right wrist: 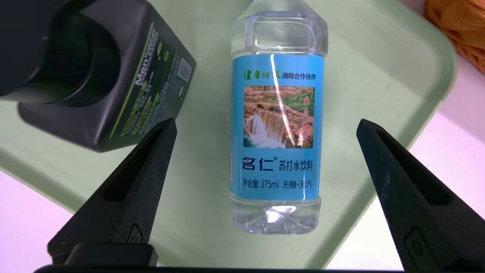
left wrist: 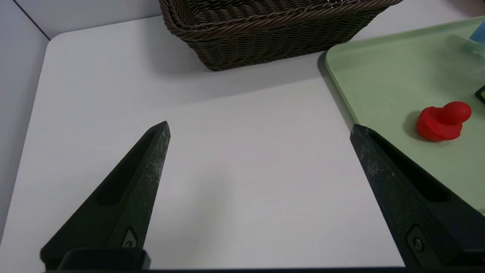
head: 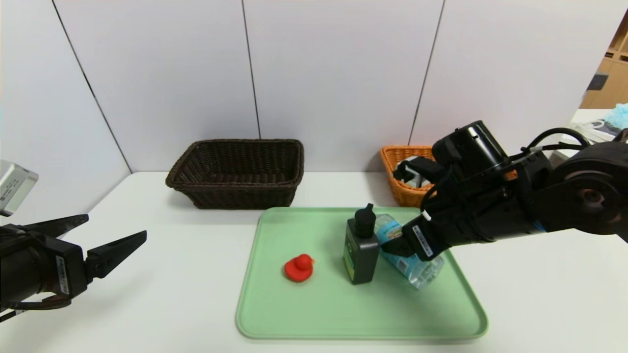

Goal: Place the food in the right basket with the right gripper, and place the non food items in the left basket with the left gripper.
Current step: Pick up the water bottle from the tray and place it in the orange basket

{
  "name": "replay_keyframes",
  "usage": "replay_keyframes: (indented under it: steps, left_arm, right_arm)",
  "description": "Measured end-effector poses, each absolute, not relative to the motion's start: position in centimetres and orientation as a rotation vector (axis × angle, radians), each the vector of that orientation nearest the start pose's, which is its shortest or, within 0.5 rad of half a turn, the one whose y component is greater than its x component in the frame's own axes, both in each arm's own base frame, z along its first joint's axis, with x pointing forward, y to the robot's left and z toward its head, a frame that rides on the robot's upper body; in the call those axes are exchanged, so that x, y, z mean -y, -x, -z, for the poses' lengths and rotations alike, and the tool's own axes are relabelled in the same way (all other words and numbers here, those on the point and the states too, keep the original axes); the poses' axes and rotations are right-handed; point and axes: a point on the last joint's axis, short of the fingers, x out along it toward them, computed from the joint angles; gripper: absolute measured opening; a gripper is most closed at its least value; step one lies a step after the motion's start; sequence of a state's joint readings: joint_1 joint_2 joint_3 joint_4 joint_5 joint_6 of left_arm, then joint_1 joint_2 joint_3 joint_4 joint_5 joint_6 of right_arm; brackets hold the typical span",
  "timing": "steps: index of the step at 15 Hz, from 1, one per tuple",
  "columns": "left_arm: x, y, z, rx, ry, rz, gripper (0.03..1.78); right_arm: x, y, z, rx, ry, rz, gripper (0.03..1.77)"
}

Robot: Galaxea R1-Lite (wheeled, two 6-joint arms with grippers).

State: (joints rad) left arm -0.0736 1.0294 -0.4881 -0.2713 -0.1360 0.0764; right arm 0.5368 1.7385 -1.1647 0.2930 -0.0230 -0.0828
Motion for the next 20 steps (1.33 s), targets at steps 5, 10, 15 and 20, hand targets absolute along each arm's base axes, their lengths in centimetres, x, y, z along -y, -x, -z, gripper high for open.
replay_keyframes:
  steps: [5, 10, 15, 20]
  left_arm:
    - [1.3, -13.2, -20.4, -0.266, -0.067, 0.219, 1.69]
    - [1.3, -13.3, -20.3, -0.268, -0.067, 0.221, 1.69]
    - [1.3, -13.3, -20.4, -0.269, -0.067, 0.221, 1.69]
    - [1.3, -13.3, -20.4, -0.269, -0.066, 0.22, 1.69]
  right_arm:
    - [-16.2, -27.5, -17.0, -0.864, 0.329, -0.51, 1.68]
    - [-16.5, -28.7, -15.5, -0.905, 0.334, -0.499, 1.69]
    - [-16.7, -29.1, -14.7, -0.926, 0.339, -0.498, 1.69]
    - [-16.8, -29.2, -14.4, -0.934, 0.342, -0.496, 1.69]
